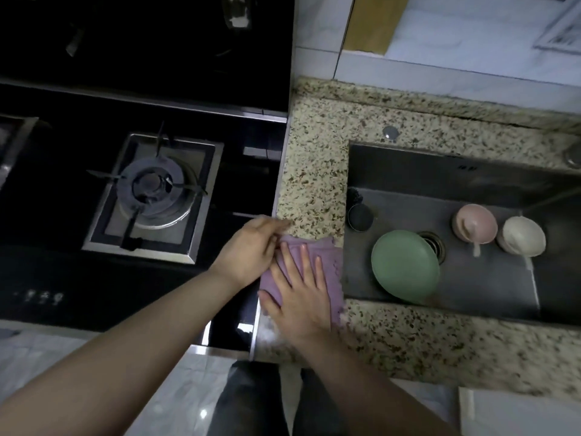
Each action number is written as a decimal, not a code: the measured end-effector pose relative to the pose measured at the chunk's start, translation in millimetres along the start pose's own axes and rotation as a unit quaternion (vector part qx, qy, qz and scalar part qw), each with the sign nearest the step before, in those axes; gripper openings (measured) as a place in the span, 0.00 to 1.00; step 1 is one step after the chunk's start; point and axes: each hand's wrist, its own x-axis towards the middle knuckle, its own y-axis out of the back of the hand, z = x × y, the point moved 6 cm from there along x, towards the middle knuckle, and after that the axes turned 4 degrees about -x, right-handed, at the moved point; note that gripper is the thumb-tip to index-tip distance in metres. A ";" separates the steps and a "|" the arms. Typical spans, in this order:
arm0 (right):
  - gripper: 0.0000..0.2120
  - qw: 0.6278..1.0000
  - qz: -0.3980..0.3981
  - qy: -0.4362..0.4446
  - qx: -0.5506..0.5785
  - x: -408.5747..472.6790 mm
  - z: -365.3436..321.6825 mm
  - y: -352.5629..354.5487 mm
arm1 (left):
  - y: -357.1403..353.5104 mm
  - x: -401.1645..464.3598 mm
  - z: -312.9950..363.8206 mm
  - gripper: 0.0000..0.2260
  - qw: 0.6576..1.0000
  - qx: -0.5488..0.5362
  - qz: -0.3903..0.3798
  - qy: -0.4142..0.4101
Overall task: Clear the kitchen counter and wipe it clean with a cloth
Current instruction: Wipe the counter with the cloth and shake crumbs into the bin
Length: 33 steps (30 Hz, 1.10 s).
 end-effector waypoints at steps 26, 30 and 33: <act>0.33 0.984 -0.026 0.135 -0.113 317.0 131.9 61.6 | 4.0 79.9 -17.4 0.23 0.936 0.331 -0.050 0.105; 0.34 0.985 -0.034 0.132 -0.107 316.2 151.7 63.8 | 7.9 82.8 -10.6 0.23 0.928 0.359 -0.038 0.096; 0.34 0.990 -0.043 0.095 -0.098 305.9 189.9 68.8 | 6.9 82.0 -11.9 0.24 0.927 0.359 -0.033 0.099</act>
